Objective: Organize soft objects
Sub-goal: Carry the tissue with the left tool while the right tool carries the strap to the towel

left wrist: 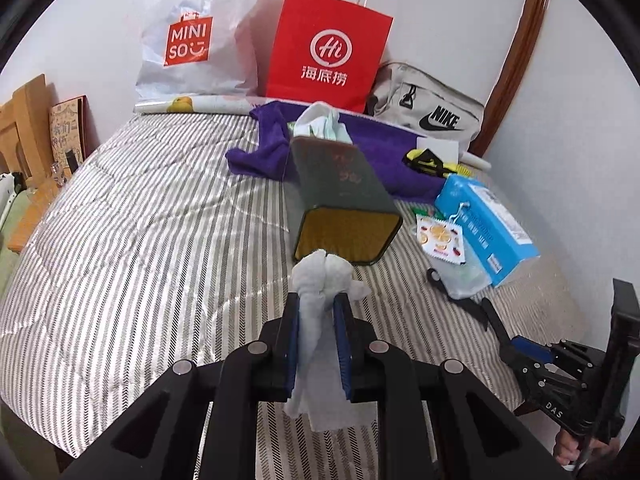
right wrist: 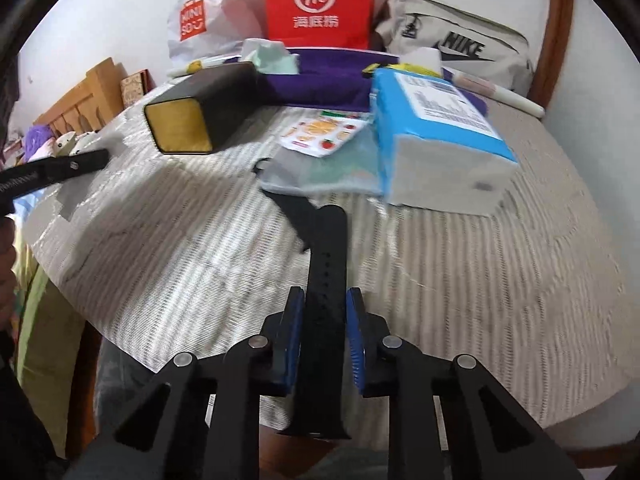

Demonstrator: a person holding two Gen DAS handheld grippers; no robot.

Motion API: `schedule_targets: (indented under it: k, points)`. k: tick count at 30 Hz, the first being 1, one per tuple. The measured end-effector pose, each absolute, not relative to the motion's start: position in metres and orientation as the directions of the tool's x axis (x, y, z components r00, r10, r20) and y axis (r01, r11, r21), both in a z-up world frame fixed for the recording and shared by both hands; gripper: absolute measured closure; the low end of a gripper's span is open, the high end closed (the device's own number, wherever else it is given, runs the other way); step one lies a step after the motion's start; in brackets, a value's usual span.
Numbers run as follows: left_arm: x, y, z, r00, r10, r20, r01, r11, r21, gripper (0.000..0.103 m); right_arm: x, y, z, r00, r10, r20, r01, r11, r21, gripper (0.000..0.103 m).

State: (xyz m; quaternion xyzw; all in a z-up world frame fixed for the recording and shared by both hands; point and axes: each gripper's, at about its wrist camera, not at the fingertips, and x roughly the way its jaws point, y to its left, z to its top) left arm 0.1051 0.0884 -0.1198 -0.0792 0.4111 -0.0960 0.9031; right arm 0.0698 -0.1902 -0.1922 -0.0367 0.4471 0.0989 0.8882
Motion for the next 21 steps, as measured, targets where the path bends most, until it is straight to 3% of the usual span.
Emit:
schedule_targets:
  k: [21]
  points:
    - [0.126,0.061,-0.093,0.629,-0.242,-0.739,0.128,0.97,-0.208,0.087,0.082,-0.224,-0.184,0.615,0.199,-0.763,-0.216,0.973,0.08,0.083]
